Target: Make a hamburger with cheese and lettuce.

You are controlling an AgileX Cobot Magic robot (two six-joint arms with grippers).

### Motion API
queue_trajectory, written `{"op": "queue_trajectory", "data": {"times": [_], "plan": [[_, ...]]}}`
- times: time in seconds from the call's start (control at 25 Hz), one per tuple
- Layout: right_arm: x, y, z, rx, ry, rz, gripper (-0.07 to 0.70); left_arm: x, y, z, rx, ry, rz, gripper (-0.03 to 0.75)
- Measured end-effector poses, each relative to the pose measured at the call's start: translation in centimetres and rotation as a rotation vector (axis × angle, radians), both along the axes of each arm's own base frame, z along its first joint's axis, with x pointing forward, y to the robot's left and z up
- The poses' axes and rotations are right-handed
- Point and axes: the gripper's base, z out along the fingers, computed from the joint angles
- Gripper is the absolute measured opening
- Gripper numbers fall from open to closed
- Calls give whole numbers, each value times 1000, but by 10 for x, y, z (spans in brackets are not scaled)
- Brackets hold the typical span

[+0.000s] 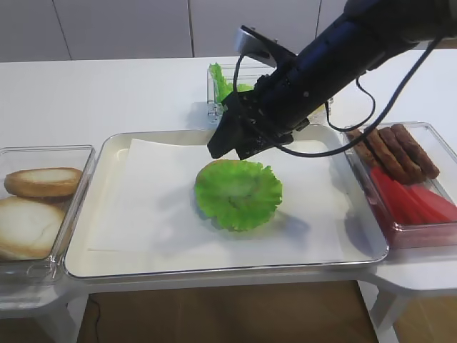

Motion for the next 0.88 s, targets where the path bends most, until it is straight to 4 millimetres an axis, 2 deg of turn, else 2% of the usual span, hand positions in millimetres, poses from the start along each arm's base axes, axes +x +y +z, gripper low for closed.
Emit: {"op": "queue_trajectory", "data": {"times": [0.12,0.24,0.48,0.68,0.88], "plan": [[-1,-2,8,7,-27,-10,463,0,0,0,0,0,0,373],[1,-12,22,19,-48,-61,467,0,0,0,0,0,0,373],[8,-68,49,-35,-78,-232,467,0,0,0,0,0,0,373],[2,-114,62,-203,-81,-331,466,0,0,0,0,0,0,373],[-13,-135,74,-341,-101,-400,466,0,0,0,0,0,0,373]]}}
